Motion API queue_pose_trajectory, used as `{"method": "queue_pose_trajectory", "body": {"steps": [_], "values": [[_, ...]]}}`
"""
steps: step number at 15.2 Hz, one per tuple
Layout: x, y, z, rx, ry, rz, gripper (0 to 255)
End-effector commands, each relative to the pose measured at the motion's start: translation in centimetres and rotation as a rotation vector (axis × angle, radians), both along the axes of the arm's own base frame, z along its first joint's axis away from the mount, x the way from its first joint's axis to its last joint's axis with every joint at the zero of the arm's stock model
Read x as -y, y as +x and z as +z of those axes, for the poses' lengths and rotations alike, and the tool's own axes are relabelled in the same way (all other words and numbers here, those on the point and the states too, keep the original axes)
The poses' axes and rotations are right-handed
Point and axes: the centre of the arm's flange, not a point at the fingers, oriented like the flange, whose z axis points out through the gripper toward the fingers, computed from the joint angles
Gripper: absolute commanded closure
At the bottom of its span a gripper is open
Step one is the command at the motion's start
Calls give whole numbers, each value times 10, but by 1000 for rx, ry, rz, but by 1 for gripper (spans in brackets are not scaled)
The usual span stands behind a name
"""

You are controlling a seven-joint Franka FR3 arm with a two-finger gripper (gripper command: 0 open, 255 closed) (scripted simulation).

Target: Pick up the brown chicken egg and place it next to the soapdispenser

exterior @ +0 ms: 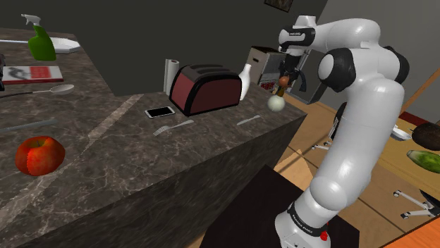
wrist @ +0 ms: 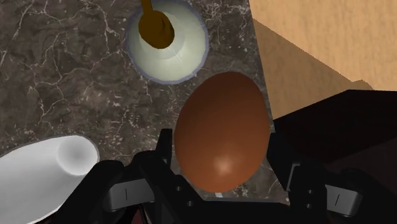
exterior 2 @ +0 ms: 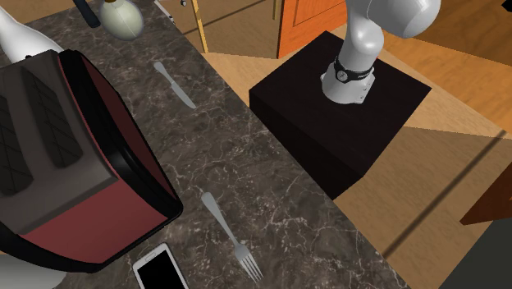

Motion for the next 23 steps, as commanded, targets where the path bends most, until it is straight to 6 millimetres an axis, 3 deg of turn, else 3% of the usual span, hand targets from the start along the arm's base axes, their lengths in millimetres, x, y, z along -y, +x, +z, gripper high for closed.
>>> {"method": "queue_pose_trajectory", "body": {"steps": [1,23], "values": [[2,1,-8,0,0,1,255],[2,1,-125,0,0,1,255]]}}
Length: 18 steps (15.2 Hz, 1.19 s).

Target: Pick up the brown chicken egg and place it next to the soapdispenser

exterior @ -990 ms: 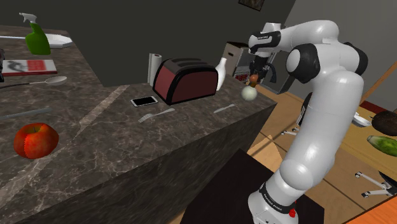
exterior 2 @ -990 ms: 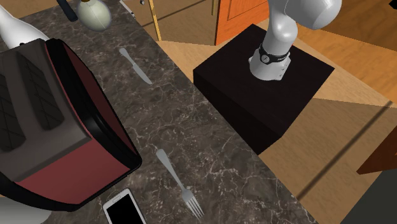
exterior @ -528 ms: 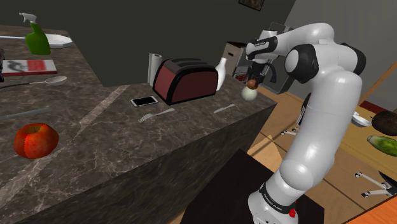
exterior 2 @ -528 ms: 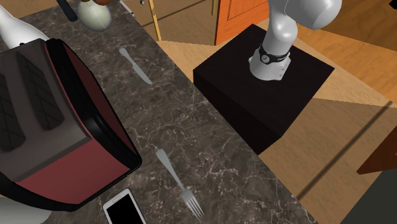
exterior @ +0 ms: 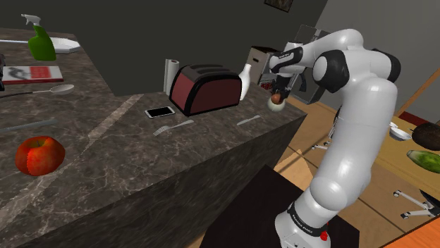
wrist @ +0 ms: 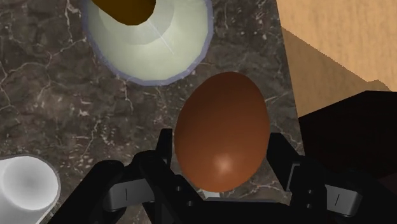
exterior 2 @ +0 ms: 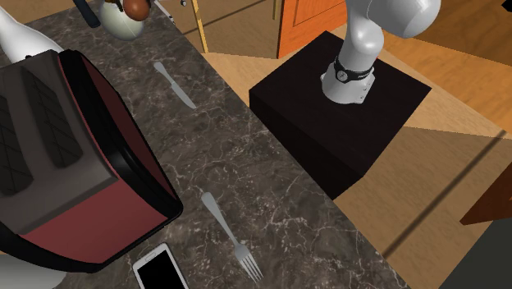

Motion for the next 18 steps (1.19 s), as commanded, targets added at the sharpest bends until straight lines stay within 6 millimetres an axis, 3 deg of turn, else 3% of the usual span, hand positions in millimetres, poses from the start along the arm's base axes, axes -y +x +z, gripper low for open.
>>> {"method": "queue_pose_trajectory", "body": {"steps": [1,18], "values": [[0,0,-11,1,-1,0,255],[0,0,-102,1,-1,0,255]]}}
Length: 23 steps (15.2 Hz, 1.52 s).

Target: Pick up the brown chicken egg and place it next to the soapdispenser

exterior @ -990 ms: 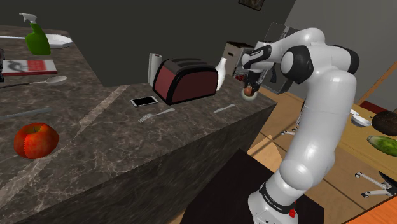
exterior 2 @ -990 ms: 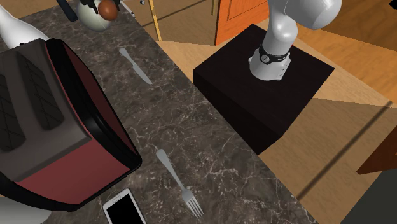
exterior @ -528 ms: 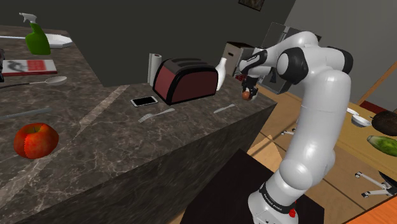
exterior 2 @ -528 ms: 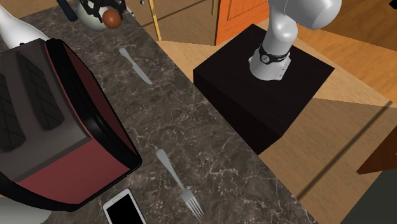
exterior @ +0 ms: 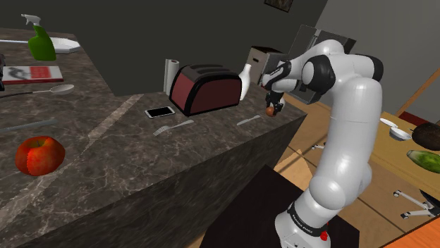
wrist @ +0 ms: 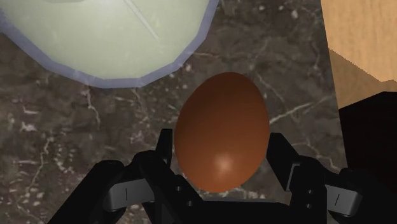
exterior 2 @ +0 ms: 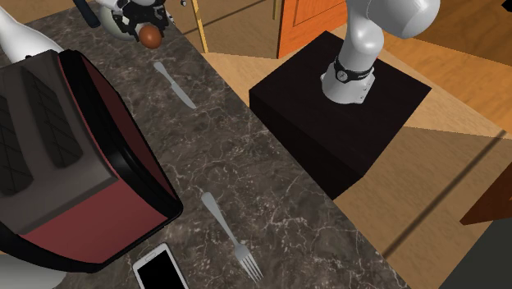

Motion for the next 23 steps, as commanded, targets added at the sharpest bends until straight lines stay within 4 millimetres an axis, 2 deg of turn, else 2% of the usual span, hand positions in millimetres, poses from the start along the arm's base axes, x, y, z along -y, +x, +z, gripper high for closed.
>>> {"method": "queue_pose_trajectory", "body": {"steps": [1,7,8,13,17,23], "values": [[0,1,-6,0,0,0,255],[0,1,-6,0,0,0,255],[-1,1,-6,0,0,0,0],[0,1,-6,0,0,0,0],[-12,3,42,0,0,0,0],[-12,3,42,0,0,0,0]]}}
